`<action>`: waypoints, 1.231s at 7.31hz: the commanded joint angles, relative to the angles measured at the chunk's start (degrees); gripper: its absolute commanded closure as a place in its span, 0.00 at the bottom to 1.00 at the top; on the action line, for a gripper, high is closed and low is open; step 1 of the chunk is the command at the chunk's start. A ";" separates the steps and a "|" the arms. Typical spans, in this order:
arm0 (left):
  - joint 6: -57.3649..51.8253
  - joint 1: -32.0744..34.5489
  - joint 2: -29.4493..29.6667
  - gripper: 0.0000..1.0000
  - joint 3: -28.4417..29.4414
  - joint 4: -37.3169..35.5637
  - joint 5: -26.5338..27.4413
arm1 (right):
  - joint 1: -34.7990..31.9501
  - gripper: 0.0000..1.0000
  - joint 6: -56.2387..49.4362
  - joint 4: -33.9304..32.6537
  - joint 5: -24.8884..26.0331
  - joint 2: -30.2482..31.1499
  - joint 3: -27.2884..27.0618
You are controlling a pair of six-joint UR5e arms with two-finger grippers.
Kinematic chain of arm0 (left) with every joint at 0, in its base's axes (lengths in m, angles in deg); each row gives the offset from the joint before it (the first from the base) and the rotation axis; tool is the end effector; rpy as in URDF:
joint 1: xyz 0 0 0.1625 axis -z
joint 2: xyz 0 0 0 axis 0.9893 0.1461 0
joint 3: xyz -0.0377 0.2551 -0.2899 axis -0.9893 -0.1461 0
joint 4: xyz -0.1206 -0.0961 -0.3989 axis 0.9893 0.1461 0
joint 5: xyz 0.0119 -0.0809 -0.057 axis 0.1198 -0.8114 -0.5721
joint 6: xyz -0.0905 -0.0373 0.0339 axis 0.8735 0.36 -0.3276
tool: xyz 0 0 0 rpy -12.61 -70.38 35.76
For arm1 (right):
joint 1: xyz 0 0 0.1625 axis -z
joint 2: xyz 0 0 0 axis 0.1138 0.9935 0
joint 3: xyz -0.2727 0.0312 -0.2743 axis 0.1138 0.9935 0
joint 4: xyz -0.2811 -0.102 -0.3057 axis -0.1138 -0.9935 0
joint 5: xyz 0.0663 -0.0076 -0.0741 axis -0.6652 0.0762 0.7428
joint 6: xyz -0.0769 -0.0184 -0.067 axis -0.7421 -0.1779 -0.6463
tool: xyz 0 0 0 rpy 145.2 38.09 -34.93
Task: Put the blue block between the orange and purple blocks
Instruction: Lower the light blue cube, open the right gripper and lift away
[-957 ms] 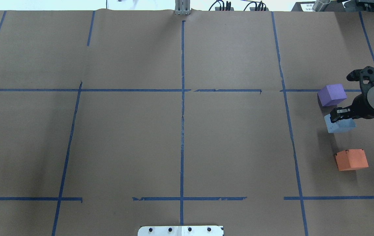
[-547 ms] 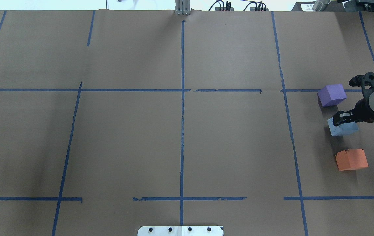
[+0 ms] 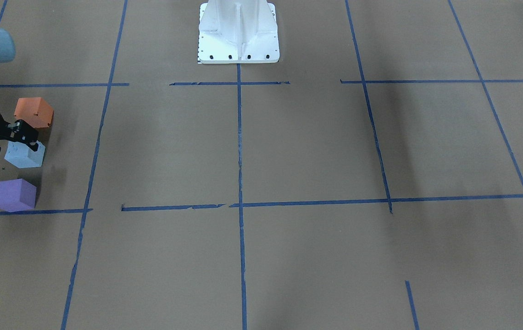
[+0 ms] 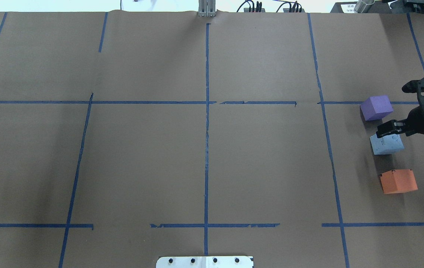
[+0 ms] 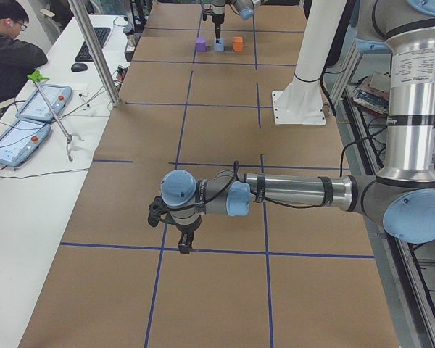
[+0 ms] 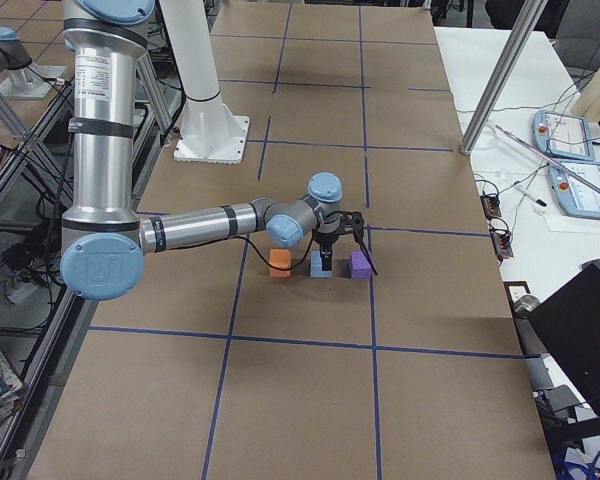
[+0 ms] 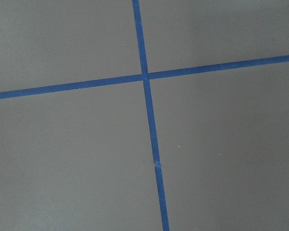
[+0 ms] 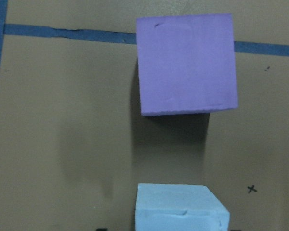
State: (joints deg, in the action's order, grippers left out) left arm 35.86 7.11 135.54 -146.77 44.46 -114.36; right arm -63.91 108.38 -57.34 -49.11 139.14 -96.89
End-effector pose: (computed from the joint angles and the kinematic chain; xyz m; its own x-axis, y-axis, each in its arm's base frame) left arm -0.0455 -0.4901 0.6072 0.6639 0.1384 -0.7349 -0.0907 0.9904 0.1047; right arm -0.2092 -0.4667 0.5223 0.7037 -0.0583 0.7081 -0.0112 0.9956 0.0931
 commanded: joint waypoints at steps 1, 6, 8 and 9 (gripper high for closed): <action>-0.03 0.06 -0.09 0.00 -0.01 0.00 0.00 | -9.89 0.00 -13.76 -6.25 -4.50 -0.03 -0.37; -0.21 0.06 -0.69 0.00 0.52 4.80 0.35 | -30.42 0.00 -51.75 -30.20 -9.54 1.63 -0.19; -0.04 -0.03 -0.79 0.00 2.88 5.36 0.44 | -30.42 0.00 -50.87 -30.20 -9.89 1.64 -0.19; -0.03 0.06 -0.88 0.00 2.29 5.28 0.79 | -30.42 0.00 -50.86 -30.20 -9.80 1.73 -0.19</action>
State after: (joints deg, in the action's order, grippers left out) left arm 35.74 7.11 134.77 -144.60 49.48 -113.76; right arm -94.28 57.38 -87.43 -58.90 140.74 -97.08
